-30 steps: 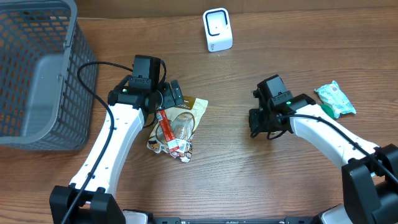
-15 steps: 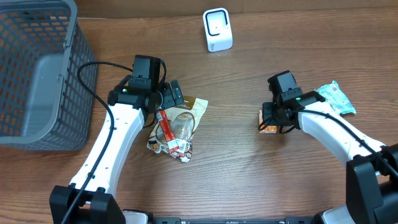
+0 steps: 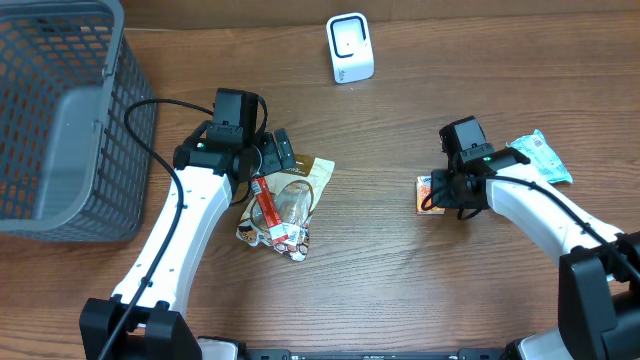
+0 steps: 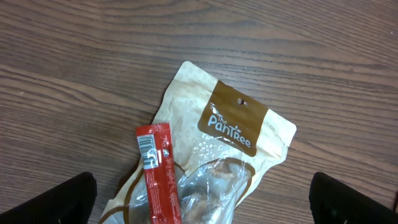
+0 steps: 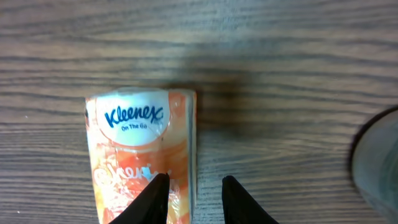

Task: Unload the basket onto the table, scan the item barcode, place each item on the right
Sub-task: 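Grasp the orange Kleenex pack with the right gripper, then lift the Kleenex pack and carry it toward the white scanner, then hold the Kleenex pack under the scanner with the right gripper, then carry the Kleenex pack to the right side and release it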

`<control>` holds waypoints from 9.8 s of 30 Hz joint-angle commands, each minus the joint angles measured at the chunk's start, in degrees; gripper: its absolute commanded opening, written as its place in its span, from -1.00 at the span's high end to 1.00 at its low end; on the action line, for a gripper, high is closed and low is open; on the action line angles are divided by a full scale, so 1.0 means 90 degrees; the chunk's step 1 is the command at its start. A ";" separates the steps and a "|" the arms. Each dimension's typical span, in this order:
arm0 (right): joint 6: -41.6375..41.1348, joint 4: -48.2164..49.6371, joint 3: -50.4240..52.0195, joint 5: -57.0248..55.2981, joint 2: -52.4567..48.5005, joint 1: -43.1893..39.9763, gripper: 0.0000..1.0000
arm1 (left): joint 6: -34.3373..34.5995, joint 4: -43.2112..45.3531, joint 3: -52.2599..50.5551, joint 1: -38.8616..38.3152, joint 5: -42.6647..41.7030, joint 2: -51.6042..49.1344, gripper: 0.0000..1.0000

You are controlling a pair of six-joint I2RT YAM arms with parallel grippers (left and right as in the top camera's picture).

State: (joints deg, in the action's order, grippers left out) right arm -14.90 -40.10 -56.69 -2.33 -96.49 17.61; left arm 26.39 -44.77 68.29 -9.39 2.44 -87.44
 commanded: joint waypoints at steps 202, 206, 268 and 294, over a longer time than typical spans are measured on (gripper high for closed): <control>0.4529 -0.0075 -0.7453 -0.2028 -0.3563 0.0840 0.93 | -0.0146 -0.0002 0.0109 -0.0002 0.0080 0.0063 -1.00; 0.4524 0.0440 -0.7453 -0.2025 -0.3815 0.0850 0.93 | -0.0146 0.0000 0.0109 -0.0002 0.0080 0.0063 -1.00; 0.1416 -0.1914 -0.7451 -0.1690 -0.2093 0.0522 0.93 | -0.0146 0.0002 0.0109 -0.0002 0.0083 0.0061 -0.99; 0.0534 -0.2990 -0.4129 -0.0447 -0.2081 -0.1860 0.25 | -0.0146 0.0002 0.0109 -0.0002 0.0083 0.0063 -0.99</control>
State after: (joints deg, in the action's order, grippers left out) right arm -9.76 -67.83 -94.06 -6.15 -115.04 1.10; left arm 26.39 -44.77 68.29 -9.39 2.44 -87.44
